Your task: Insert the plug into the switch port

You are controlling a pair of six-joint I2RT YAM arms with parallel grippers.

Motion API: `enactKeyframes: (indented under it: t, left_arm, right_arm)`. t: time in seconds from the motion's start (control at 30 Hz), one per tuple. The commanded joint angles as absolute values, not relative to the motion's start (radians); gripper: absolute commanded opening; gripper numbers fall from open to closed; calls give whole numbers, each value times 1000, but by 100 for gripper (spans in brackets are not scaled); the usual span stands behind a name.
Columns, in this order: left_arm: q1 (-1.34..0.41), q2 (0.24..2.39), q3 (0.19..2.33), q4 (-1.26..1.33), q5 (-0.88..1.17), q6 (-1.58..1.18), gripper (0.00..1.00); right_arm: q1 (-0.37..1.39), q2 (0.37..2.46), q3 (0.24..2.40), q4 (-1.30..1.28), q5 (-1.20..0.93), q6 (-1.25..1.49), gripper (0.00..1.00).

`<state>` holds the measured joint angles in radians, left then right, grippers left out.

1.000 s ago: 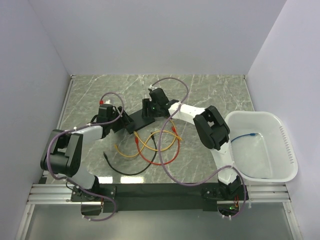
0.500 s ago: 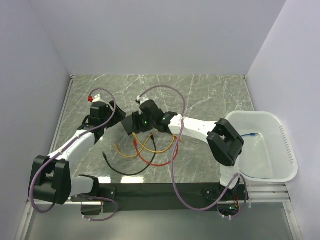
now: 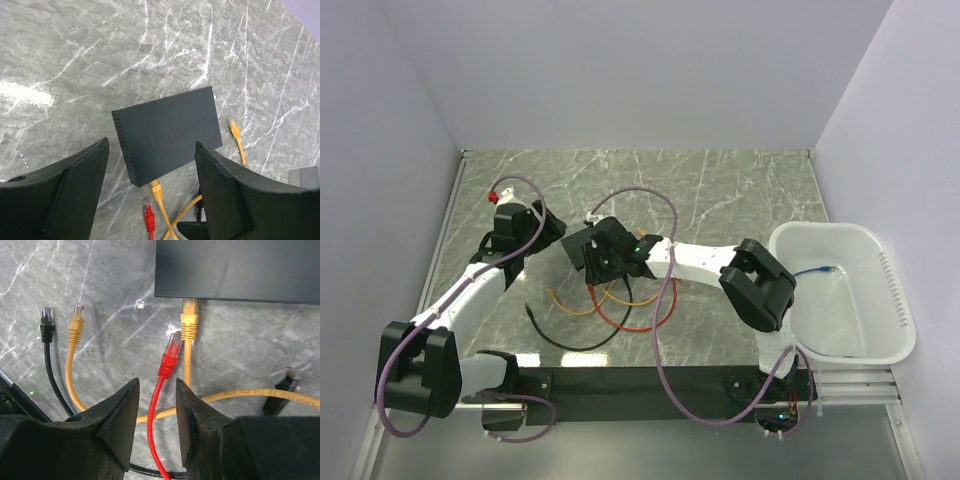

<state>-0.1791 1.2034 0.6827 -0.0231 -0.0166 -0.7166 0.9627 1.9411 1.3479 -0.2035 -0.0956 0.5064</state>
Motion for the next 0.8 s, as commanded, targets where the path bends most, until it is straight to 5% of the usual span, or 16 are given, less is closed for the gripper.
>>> enactKeyframes:
  t: [0.0,0.77]
  left_arm:
    - [-173,1187,675,-6,-15,-693,75]
    - [-167,1181,658,15,-11,-687,76]
  right_arm:
    - [980,1970,1382,-216,-91,518,41]
    - [1023,2048,1394,-227,-45,526,38]
